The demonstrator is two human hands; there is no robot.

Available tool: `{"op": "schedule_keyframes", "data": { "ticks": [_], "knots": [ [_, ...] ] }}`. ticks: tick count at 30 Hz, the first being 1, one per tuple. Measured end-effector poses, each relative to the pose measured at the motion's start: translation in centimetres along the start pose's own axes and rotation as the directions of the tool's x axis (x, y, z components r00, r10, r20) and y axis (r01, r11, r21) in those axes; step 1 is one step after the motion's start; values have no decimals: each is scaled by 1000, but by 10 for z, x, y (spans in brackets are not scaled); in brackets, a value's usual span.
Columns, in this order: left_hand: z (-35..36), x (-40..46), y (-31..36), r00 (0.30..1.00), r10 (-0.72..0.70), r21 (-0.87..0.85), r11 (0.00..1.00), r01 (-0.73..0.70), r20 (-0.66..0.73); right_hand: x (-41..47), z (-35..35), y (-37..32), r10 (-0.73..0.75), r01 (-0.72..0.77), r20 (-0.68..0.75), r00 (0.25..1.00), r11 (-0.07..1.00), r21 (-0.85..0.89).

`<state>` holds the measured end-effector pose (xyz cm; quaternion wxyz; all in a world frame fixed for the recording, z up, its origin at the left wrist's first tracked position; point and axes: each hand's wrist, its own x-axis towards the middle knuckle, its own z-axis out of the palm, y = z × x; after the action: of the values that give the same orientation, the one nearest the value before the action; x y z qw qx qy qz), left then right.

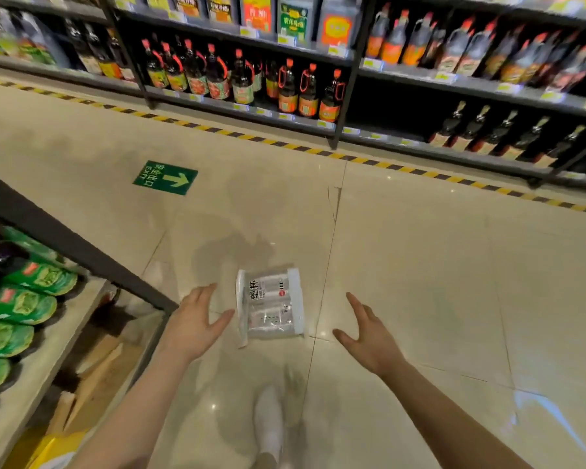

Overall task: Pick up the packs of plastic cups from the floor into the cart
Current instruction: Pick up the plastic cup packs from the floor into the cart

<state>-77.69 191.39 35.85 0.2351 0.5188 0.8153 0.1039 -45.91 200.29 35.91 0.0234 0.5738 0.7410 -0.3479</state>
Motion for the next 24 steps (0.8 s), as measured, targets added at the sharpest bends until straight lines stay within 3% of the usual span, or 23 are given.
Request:
{"op": "schedule_keyframes", "data": {
  "ticks": [5,11,15,20,24],
  "knots": [
    [96,91,-49,997,-43,-46,998,46,67,110,78,22,12,-14,30,999,998,66],
    [278,170,-137,989,-67,-13,997,69,130,233,233,93,30,-42,96,995,991,126],
    [390,205,-197,953,-191,-49,977,207,234,305,325,146,51,-71,119,992,983,168],
    [487,234,-222,951,-219,-261,926,273,220,365,391,176,47,-53,48,998,988,146],
    [511,245,-210,959,-219,-516,809,280,178,380,406,184,10,-5,-29,1000,985,171]
  ]
}}
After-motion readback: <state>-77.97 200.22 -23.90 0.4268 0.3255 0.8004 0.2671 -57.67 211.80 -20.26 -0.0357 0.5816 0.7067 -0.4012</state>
